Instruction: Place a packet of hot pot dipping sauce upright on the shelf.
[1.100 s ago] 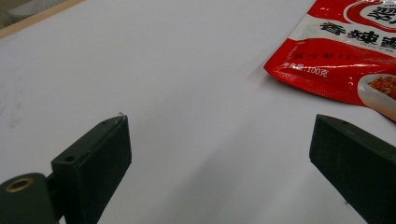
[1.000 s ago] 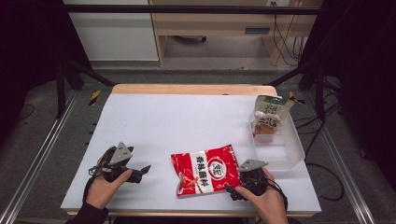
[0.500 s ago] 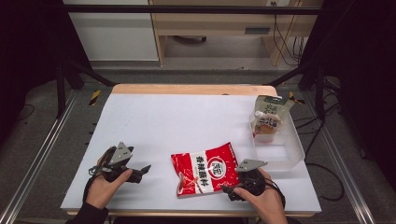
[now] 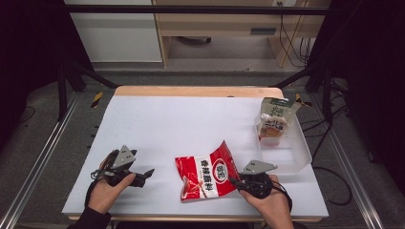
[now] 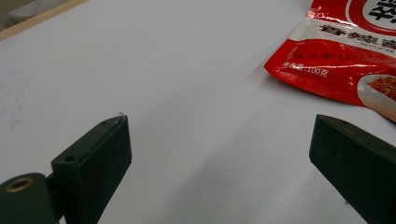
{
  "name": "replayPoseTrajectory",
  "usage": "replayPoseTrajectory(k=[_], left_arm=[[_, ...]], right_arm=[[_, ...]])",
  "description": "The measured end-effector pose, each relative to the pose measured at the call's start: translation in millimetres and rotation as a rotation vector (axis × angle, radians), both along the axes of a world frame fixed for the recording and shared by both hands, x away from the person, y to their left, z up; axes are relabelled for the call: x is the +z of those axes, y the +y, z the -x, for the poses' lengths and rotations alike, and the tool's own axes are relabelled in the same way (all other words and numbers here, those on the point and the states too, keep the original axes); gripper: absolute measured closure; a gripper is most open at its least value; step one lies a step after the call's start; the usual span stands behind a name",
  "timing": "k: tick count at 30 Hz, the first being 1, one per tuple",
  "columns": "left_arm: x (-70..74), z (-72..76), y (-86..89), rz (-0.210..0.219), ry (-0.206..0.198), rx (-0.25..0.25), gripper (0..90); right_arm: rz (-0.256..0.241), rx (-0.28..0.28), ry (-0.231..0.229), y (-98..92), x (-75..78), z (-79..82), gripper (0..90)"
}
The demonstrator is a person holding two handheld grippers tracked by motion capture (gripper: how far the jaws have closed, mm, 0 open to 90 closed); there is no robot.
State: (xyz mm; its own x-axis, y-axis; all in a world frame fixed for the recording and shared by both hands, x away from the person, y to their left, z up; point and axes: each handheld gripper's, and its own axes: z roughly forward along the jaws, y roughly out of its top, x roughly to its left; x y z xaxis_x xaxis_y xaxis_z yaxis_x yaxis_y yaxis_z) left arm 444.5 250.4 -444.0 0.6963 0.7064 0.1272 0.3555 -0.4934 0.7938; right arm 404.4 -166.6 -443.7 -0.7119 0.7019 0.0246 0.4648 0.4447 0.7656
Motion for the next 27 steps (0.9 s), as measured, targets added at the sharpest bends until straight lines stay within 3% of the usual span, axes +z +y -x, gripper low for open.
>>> replayPoseTrajectory(k=[6, 13, 24, 27], left_arm=[[2.2, -4.7, -2.1, -0.005, -0.017, -0.009, 7.0], [8.1, -1.4, -10.5, -0.015, -0.029, -0.049, 7.4], [29.6, -11.0, -24.6, -0.022, -0.043, -0.100, 13.8], [39.6, -14.5, -28.6, -0.060, -0.062, -0.113, 16.2]], right_arm=[[0.029, 0.027, -0.031, 15.1, 16.8, -13.4, 89.8], [0.122, 0.096, -0.071, 40.2, 39.8, -43.7, 90.0], [0.170, 0.219, -0.123, 76.8, 84.7, -73.8, 90.0], [0.184, 0.253, -0.150, 88.3, 96.9, -76.3, 90.0]])
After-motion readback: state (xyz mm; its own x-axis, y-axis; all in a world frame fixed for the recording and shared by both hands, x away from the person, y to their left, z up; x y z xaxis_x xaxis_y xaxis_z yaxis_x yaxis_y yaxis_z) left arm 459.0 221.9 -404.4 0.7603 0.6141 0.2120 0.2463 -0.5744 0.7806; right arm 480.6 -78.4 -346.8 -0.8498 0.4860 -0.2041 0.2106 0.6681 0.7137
